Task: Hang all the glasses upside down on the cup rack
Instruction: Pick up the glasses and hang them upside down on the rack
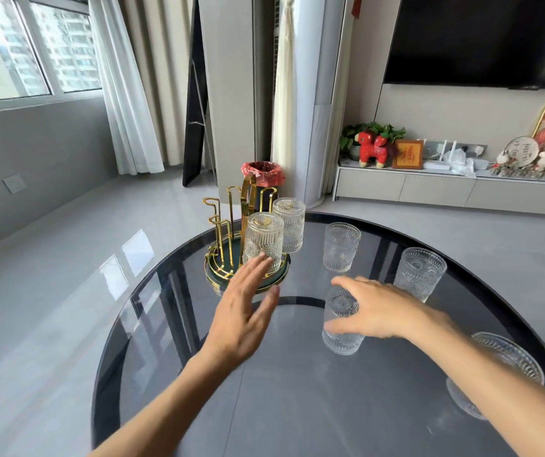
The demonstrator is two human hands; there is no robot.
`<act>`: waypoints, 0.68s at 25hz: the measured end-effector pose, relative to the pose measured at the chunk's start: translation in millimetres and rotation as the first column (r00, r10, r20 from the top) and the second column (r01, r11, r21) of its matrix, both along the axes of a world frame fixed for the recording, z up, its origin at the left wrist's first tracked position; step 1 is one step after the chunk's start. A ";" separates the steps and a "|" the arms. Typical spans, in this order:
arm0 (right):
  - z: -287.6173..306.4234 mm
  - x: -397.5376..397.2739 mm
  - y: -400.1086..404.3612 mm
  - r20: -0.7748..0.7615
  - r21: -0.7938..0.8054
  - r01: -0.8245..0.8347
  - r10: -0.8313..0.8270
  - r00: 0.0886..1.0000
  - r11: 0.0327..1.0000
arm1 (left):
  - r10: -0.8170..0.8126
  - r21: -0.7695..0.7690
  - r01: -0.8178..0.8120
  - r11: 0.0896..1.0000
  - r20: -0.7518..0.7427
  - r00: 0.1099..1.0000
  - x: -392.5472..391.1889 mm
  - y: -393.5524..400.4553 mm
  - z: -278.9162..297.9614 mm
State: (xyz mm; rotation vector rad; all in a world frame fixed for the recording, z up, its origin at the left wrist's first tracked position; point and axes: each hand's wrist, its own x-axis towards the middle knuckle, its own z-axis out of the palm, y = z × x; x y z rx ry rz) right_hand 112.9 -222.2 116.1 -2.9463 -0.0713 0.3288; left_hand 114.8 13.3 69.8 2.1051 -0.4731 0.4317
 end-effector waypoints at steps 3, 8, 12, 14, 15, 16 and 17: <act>4.0 -12.5 11.3 0.061 0.049 0.050 -0.053 0.997 0.998 | 0.002 0.058 0.004 0.998 -0.096 0.995 -14.5 1.1 0.1; 19.3 -18.9 32.3 0.025 0.613 0.154 -0.214 0.977 0.775 | -0.067 -0.185 -0.035 0.982 -0.520 0.851 -20.4 11.4 16.4; 34.5 -19.7 73.1 0.058 0.952 -0.002 -0.173 0.983 0.305 | -0.410 -0.634 -0.114 0.765 -0.615 0.673 -20.6 25.0 28.9; 35.8 -18.9 95.0 0.117 0.976 -0.086 -0.146 0.982 0.201 | -0.436 -0.767 -0.167 0.619 -0.513 0.740 -14.3 31.5 40.1; 34.4 -17.6 104.9 0.125 0.983 -0.105 -0.129 0.984 0.149 | -0.381 -0.784 -0.195 0.589 -0.482 0.789 -9.3 35.4 47.0; 32.0 -16.0 114.2 0.134 0.985 -0.119 -0.117 0.984 0.129 | -0.291 -0.780 -0.217 0.587 -0.453 0.843 -3.3 41.2 54.8; 28.1 -14.8 122.6 0.153 0.977 -0.131 -0.124 0.980 0.166 | -0.185 -0.766 -0.228 0.601 -0.411 0.893 3.7 48.3 62.8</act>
